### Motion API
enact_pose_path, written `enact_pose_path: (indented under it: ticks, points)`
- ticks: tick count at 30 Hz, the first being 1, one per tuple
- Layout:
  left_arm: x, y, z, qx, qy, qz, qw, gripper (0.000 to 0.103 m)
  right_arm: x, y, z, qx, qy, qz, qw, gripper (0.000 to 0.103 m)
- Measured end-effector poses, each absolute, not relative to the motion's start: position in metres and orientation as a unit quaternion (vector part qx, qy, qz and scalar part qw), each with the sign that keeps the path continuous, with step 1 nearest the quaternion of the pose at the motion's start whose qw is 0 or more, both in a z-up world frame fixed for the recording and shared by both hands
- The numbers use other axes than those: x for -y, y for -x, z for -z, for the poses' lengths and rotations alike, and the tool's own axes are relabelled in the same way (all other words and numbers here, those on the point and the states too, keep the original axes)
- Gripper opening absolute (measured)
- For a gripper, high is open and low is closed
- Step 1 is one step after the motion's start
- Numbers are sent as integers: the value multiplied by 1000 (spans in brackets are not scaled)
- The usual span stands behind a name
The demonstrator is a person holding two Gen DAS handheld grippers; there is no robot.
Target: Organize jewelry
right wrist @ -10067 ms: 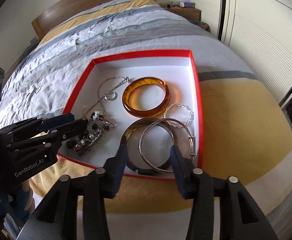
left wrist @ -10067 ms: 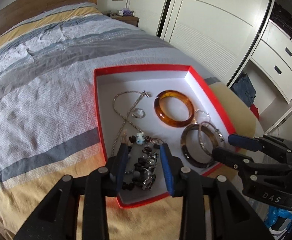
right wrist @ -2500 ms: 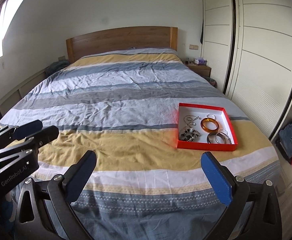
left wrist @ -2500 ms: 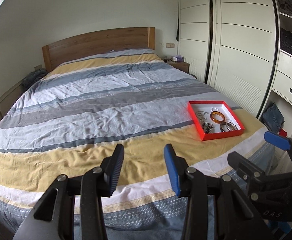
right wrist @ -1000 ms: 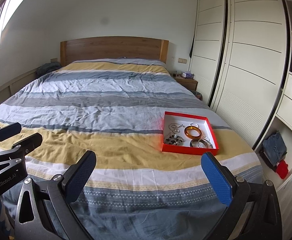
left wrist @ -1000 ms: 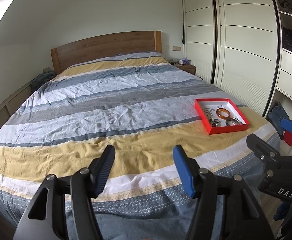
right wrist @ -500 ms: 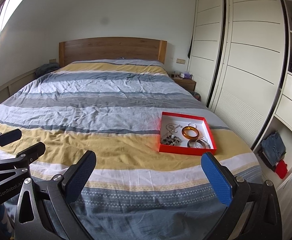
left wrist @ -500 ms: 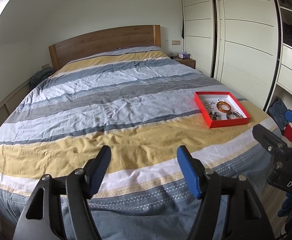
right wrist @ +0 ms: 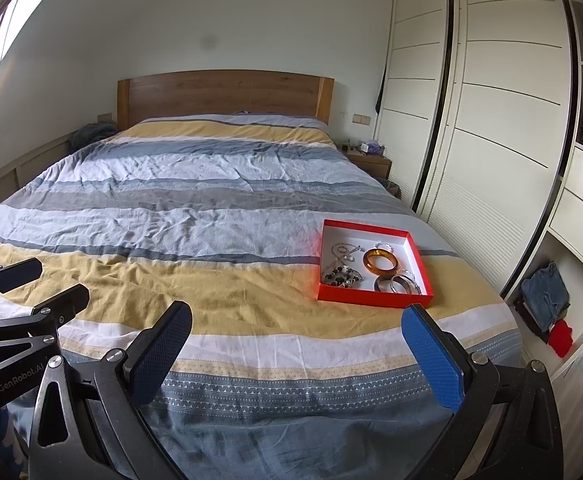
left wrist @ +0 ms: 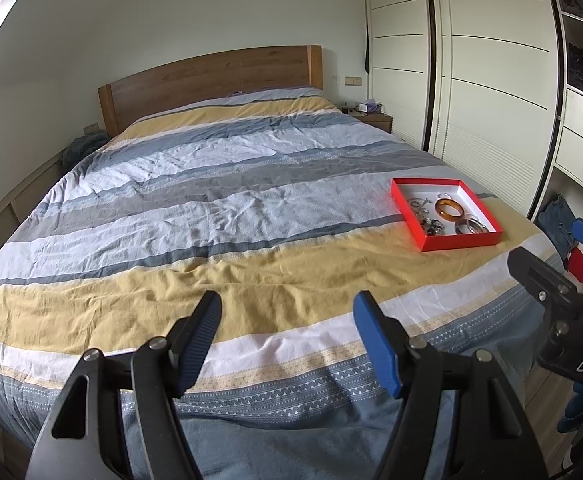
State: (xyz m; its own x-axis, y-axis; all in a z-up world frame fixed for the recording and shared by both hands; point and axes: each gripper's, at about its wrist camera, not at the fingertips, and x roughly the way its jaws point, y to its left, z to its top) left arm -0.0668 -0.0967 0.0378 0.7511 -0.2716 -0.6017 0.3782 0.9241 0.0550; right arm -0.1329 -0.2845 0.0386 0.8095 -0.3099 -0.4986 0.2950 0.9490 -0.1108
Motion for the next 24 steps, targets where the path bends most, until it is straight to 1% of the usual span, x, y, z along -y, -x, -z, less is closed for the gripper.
enact_pose_path:
  ticks: [24]
  points:
    - [96,65,-36,-310,-86,174,931,67,282,132,-30,-274,7,156,949,103]
